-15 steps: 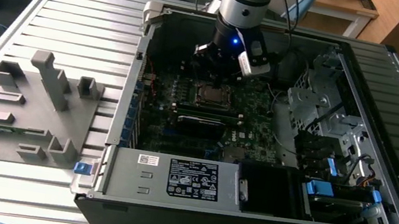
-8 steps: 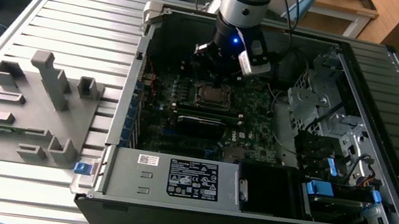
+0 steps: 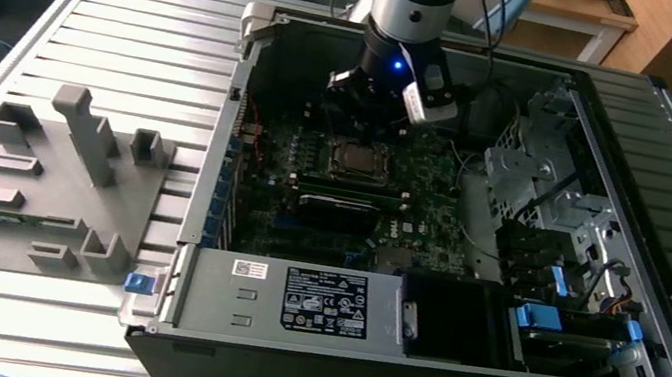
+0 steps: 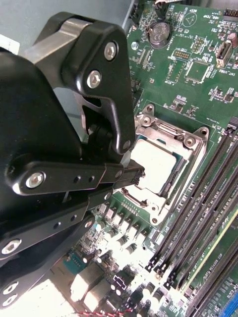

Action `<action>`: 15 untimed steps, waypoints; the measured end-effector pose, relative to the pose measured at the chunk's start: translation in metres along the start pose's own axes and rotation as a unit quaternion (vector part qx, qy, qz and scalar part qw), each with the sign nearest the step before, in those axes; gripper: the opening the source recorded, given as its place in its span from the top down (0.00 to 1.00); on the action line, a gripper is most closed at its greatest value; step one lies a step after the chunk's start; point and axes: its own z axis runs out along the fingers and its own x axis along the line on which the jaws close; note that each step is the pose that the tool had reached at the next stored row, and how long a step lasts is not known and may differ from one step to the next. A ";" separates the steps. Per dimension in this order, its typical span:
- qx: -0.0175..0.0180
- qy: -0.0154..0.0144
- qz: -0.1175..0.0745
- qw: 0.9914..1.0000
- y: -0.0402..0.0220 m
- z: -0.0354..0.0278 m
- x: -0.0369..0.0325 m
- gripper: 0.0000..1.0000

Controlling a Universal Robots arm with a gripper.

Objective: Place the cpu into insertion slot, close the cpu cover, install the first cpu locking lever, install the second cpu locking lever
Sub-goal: 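Install the first cpu locking lever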

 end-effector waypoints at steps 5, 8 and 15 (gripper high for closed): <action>0.000 0.000 0.000 1.000 0.0001 -0.0040 0.0000 0.89; 0.000 0.000 0.000 1.000 0.0002 -0.0045 0.0000 0.89; 0.000 0.000 0.000 1.000 0.0001 -0.0058 0.0000 0.89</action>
